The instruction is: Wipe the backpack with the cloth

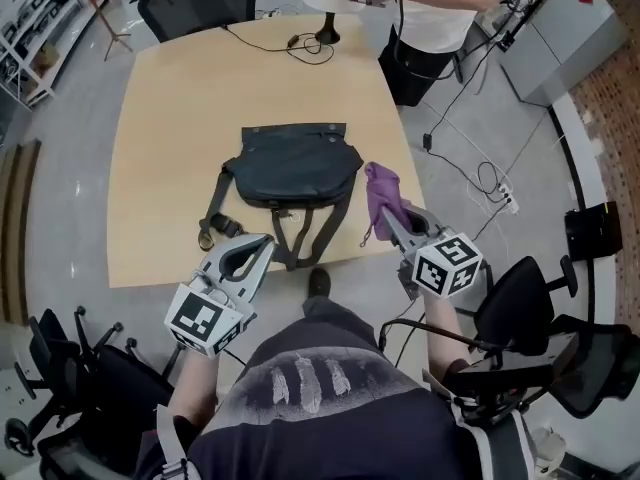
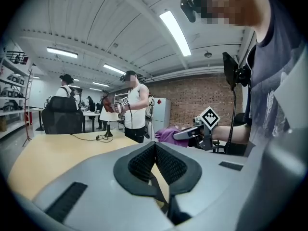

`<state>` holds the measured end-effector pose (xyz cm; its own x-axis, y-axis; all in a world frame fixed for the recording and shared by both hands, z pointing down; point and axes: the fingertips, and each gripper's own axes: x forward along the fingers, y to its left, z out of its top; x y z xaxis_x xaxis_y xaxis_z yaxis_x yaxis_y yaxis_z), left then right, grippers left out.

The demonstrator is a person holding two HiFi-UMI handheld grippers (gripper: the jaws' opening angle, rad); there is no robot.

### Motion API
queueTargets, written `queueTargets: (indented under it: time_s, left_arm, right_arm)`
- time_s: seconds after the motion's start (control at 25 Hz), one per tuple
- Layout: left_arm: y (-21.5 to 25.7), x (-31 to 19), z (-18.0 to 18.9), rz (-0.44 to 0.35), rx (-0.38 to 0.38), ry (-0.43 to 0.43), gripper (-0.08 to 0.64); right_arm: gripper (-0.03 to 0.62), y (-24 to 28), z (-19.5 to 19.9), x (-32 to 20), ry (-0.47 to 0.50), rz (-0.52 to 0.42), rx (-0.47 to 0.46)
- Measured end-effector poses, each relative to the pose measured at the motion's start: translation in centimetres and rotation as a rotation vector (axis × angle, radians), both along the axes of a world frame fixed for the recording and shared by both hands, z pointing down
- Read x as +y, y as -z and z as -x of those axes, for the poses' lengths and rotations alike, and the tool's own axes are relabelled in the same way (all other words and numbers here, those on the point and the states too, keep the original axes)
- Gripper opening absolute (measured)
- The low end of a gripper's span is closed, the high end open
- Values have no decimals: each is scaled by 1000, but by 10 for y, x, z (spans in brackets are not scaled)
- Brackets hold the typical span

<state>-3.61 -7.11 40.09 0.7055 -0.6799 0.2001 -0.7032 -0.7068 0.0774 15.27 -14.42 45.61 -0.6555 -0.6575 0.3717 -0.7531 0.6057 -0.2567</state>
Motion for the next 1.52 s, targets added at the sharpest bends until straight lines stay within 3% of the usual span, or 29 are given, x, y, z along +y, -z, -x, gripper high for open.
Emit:
queueTargets:
  time_s: [0.24, 0.4, 0.48, 0.6, 0.72, 0.84, 1.16, 1.52]
  left_arm:
    - [-13, -66, -23, 36, -82, 17, 8]
    - [-28, -84, -22, 84, -106, 48, 8]
    - [-36, -89, -15, 103, -116, 67, 8]
    - [-44, -96, 5, 123, -131, 104, 8]
    - [-46, -99, 26, 130, -121, 114, 8]
    - [-51, -101, 44, 138, -110, 98, 8]
    - [-47, -117, 92, 98, -79, 42, 8]
    - [-56, -117, 138, 107, -56, 41, 8]
  right_arm:
    - [31, -52, -28, -113, 16, -35, 313]
    - [29, -114, -10, -176, 67, 5, 499]
    - [30, -144, 8, -184, 123, 55, 542]
    - [31, -174, 39, -173, 215, 143, 541]
    - [30, -186, 60, -159, 241, 198, 572]
    - [30, -183, 74, -150, 240, 223, 574]
    - [31, -174, 156, -117, 318, 268, 508]
    - [31, -178, 237, -73, 467, 308, 508]
